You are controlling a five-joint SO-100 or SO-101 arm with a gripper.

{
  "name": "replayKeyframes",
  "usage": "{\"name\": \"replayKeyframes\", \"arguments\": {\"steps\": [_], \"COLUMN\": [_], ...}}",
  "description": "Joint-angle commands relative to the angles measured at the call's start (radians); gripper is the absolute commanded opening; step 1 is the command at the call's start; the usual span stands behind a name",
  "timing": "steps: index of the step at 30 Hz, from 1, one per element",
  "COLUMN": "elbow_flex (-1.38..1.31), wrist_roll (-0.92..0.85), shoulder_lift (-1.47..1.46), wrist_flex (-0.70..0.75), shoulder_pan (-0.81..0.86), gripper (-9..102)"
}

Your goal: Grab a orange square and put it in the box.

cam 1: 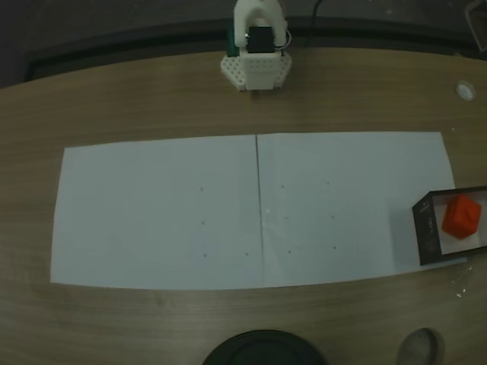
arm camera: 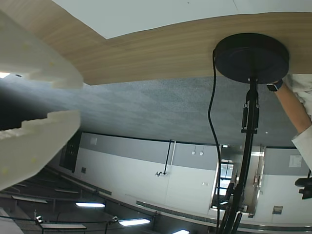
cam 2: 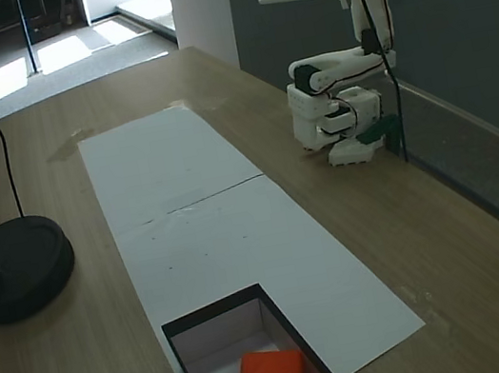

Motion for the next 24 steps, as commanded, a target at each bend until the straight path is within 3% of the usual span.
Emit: {"name": "replayKeyframes", "arguments": {"steps": [1, 11, 24], "elbow_flex": [0.034, 0.160, 0.512], "wrist_roll": [-0.005, 0.005, 0.003], "shoulder_lift": [0.035, 0.202, 0.287], "wrist_flex": [-0.020, -0.112, -0.472], "shoulder_pan": [0.000, 0.002, 0.002], "gripper": [2, 0, 0]}}
